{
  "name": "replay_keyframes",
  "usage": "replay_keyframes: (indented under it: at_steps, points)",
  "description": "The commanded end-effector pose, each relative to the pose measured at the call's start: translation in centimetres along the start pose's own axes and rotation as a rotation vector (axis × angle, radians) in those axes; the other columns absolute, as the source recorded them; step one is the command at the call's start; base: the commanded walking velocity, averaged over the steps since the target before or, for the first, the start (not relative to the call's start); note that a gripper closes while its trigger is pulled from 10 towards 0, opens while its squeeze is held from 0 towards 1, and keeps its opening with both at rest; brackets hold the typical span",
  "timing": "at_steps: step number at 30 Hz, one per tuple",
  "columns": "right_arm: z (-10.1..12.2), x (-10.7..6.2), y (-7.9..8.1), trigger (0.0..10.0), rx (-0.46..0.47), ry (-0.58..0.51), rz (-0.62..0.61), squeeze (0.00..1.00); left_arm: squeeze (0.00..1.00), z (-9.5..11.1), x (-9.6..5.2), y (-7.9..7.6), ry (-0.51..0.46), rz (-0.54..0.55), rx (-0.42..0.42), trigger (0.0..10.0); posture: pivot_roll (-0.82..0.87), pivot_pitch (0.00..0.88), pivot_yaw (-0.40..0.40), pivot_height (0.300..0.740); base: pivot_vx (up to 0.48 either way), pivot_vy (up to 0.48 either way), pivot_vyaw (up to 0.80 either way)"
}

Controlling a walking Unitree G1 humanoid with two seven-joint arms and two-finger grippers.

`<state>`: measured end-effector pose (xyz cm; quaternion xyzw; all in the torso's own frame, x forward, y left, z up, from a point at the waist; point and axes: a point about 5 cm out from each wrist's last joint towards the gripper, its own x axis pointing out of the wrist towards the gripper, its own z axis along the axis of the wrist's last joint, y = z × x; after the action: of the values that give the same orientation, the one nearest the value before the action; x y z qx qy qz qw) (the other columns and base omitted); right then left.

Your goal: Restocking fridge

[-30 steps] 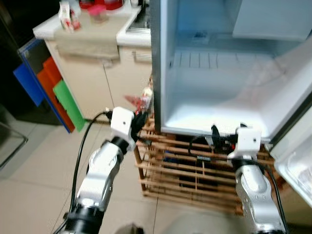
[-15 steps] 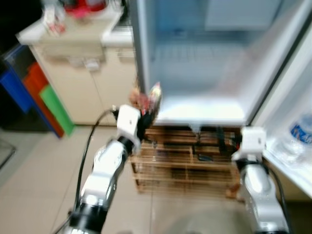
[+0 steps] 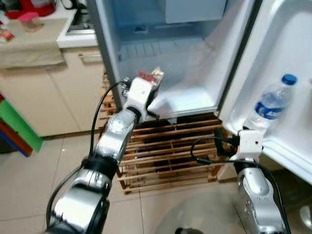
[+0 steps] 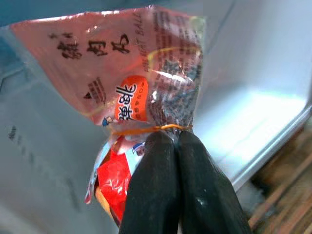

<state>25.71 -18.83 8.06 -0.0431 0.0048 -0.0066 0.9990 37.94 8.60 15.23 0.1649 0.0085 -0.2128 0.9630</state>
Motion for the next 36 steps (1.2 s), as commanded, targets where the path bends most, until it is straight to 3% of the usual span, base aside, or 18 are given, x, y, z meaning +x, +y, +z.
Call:
replay_keyframes:
  at_steps: [1, 2, 3, 7, 8, 9, 11, 17, 19, 22, 26, 29, 35, 36]
  points:
    - [0.7, -0.4, -0.2, 10.0, -0.003, -0.029, -0.014, 0.0, 0.0, -0.4, 0.4, 0.0, 0.052, -0.009, 0.104, 10.0, -0.15, 0.0, 0.082, 0.74, 0.0, 0.0, 0.0]
    - [0.8, -1.0, -0.3, 10.0, -0.007, -0.029, -0.019, 0.0, 0.0, -0.4, 0.6, 0.0, 0.081, -0.018, 0.183, 10.0, -0.16, 0.0, 0.092, 0.74, 0.0, 0.0, 0.0]
    - [0.8, -1.0, -0.3, 10.0, -0.007, -0.029, -0.019, 0.0, 0.0, -0.4, 0.6, 0.0, 0.081, -0.018, 0.183, 10.0, -0.16, 0.0, 0.092, 0.74, 0.0, 0.0, 0.0]
    - [1.0, -3.1, -0.3, 10.0, -0.016, -0.017, -0.028, 0.0, 0.0, -0.5, 1.1, 0.0, 0.126, -0.045, 0.358, 10.0, -0.18, 0.0, 0.101, 0.74, 0.0, 0.0, 0.0]
    - [1.1, -4.3, -0.1, 10.0, -0.016, -0.01, -0.028, 0.0, 0.0, -0.4, 1.3, -0.3, 0.12, -0.055, 0.408, 10.0, -0.2, 0.046, 0.111, 0.74, 0.0, 0.0, 0.0]
    - [1.1, -4.3, -0.1, 10.0, -0.016, -0.01, -0.028, 0.0, 0.0, -0.4, 1.3, -0.3, 0.12, -0.055, 0.408, 10.0, -0.2, 0.046, 0.111, 0.74, 0.0, 0.0, 0.0]
    - [1.3, -6.0, 0.4, 10.0, -0.018, 0.013, -0.02, 0.0, 0.0, -0.3, 1.6, -1.2, 0.097, -0.086, 0.514, 10.0, -0.23, 0.109, 0.117, 0.74, 0.0, 0.0, 0.0]
    - [1.5, -7.9, 0.6, 10.0, -0.02, 0.046, -0.023, 0.0, 0.0, -0.1, 1.7, -2.0, 0.056, -0.116, 0.607, 10.0, -0.25, 0.151, 0.12, 0.74, 0.0, 0.0, 0.0]
    - [1.9, -9.3, 0.5, 10.0, -0.022, 0.069, -0.035, 0.0, 0.0, 0.3, 1.8, -2.2, 0.019, -0.129, 0.672, 10.0, -0.27, 0.184, 0.118, 0.74, 0.0, 0.0, 0.0]
    - [2.3, -9.9, 0.4, 10.0, -0.022, 0.068, -0.038, 0.0, 0.0, 0.8, 1.9, -1.6, 0.015, -0.107, 0.7, 10.0, -0.28, 0.206, 0.114, 0.74, 0.0, 0.0, 0.0]
    - [3.2, -10.5, 1.0, 10.0, -0.017, 0.052, 0.004, 0.0, 0.0, 1.7, 2.0, -0.1, 0.007, -0.045, 0.675, 10.0, -0.29, 0.214, 0.115, 0.74, 0.0, 0.0, 0.0]
    - [3.7, -10.4, 1.0, 10.0, -0.014, 0.056, 0.008, 0.0, 0.0, 2.4, 2.1, 1.0, -0.012, 0.009, 0.731, 10.0, -0.29, 0.226, 0.107, 0.74, 0.0, 0.0, 0.0]
    - [4.0, -11.2, 0.8, 10.0, -0.022, 0.079, 0.014, 0.0, 0.0, 2.2, 2.1, 1.2, 0.007, 0.012, 0.804, 10.0, -0.3, 0.256, 0.1, 0.74, 0.0, 0.0, 0.0]
    - [4.0, -11.5, 0.7, 10.0, -0.025, 0.088, 0.013, 0.0, 0.56, 2.0, 2.0, 1.3, 0.018, 0.018, 0.817, 10.0, -0.31, 0.262, 0.1, 0.74, 0.0, 0.0, 0.0]
